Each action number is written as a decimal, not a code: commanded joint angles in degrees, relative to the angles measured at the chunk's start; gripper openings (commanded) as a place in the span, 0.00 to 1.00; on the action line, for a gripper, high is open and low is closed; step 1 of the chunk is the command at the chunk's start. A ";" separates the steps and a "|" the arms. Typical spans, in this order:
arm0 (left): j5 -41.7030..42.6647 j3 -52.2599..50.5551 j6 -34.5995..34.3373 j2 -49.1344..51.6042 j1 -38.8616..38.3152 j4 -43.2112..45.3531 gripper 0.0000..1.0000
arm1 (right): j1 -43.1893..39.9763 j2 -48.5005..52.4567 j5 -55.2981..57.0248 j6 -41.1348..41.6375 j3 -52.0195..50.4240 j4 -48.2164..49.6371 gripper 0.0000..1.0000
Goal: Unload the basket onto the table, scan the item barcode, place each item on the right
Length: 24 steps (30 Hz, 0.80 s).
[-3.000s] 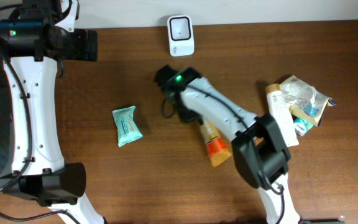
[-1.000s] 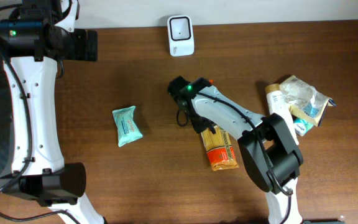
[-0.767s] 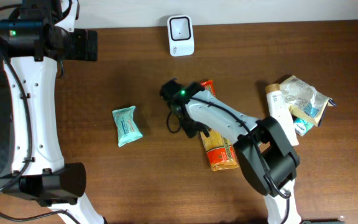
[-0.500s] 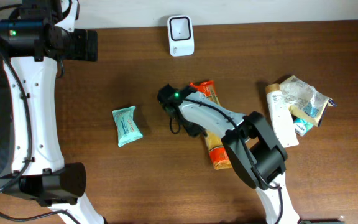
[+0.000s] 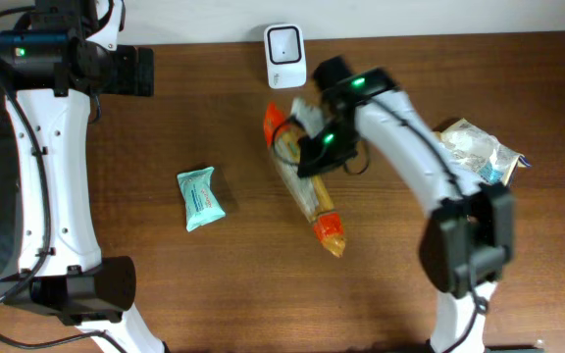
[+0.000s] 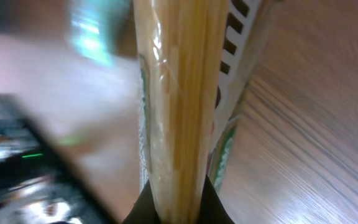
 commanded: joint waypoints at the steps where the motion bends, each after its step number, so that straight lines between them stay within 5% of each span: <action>1: 0.13 0.35 0.92 -1.14 0.04 0.11 0.99 | -9.77 -4.85 -36.04 -13.38 1.79 -2.69 0.04; 5: 0.13 0.35 0.92 -1.14 0.04 0.11 0.99 | -16.96 -4.83 -57.40 -20.92 1.62 -3.69 0.04; 7: 0.13 0.35 0.92 -1.14 0.04 0.11 0.99 | -18.38 -4.48 -55.98 -20.98 1.31 -3.04 0.04; 10: 0.15 0.35 0.92 -1.14 0.04 0.11 0.99 | -13.31 -1.97 -44.09 -20.37 -7.45 1.20 0.04; 12: 0.15 0.35 0.92 -1.14 0.04 0.11 0.99 | -10.25 0.50 -38.03 -9.25 -15.96 14.73 0.04; 14: 0.13 0.35 0.92 -1.14 0.04 0.11 0.99 | -9.16 1.01 -15.17 7.43 -22.77 27.04 0.05; 17: 0.13 0.35 0.92 -1.14 0.04 0.11 0.99 | -9.29 1.03 2.60 10.19 -22.75 26.84 0.31; 19: 0.15 0.35 0.92 -1.14 0.04 0.11 0.99 | -9.27 1.03 9.99 10.08 -22.75 25.90 0.64; 24: 0.13 0.35 0.92 -1.14 0.04 0.11 0.99 | -9.66 1.01 1.33 2.32 -20.48 22.77 0.69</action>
